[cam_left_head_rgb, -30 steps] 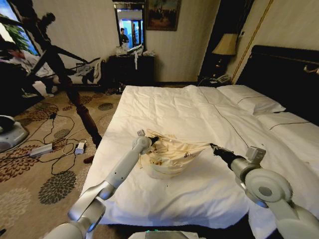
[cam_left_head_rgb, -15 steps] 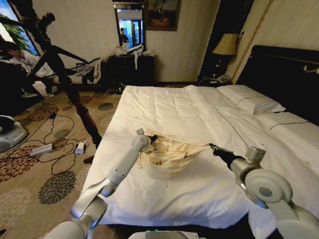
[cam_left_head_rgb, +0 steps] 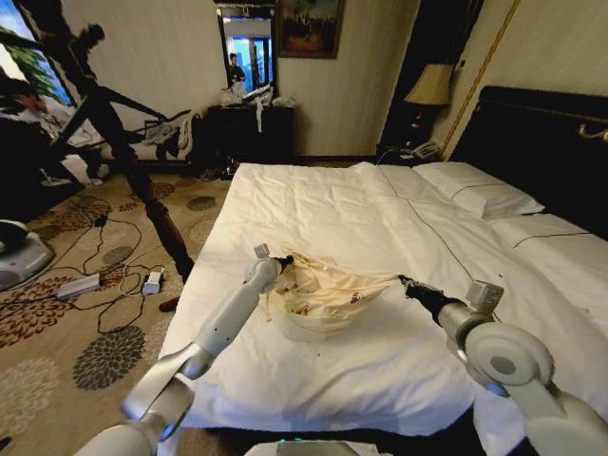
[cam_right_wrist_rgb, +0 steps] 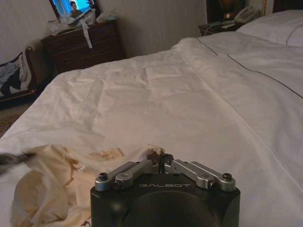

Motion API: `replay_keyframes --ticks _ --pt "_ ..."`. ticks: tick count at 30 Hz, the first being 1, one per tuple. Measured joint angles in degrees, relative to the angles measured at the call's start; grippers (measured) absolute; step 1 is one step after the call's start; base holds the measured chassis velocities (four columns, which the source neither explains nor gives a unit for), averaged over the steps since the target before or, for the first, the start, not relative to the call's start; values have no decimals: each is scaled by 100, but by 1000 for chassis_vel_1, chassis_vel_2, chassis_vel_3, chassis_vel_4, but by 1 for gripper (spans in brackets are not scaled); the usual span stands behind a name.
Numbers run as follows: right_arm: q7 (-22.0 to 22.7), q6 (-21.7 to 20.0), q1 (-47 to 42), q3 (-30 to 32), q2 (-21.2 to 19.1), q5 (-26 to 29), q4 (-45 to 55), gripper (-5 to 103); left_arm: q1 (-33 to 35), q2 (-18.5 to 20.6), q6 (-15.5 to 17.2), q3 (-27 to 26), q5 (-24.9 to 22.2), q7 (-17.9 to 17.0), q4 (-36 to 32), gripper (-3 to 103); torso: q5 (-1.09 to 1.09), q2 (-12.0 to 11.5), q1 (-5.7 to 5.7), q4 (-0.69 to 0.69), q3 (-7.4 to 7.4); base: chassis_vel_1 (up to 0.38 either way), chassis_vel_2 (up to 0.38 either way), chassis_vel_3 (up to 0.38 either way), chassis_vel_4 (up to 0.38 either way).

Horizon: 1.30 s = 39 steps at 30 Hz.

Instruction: Pick up the clothes from the bed and hang them on the clothes hanger.

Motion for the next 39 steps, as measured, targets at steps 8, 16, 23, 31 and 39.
replay_keyframes --ticks 8,16,23,31,39 --pt "-87 159 365 75 -624 -44 -108 0 -547 1307 3 170 745 340 -1378 0 1 0 0 2 0 0 0 0 0" --pt "-390 464 1047 -152 -1212 -450 -477 0 -1312 1833 0 463 712 203 -2118 0 1 0 -1 3 0 0 0 0 0" --pt "-460 510 2196 -299 -1867 -231 -921 0 -2499 1845 12 853 377 129 -2023 0 2 0 0 0 1 0 0 0 0" --pt "-618 629 3704 -536 -2530 351 -1933 0 -4050 1584 253 1202 -152 38 -1329 0 3 -1 1 -1 1 0 0 0 0" --pt "-845 777 5625 -1773 -2465 434 -2706 0 -4970 1454 349 1528 -241 128 -1003 0 2 0 0 -2 0 0 0 0 0"
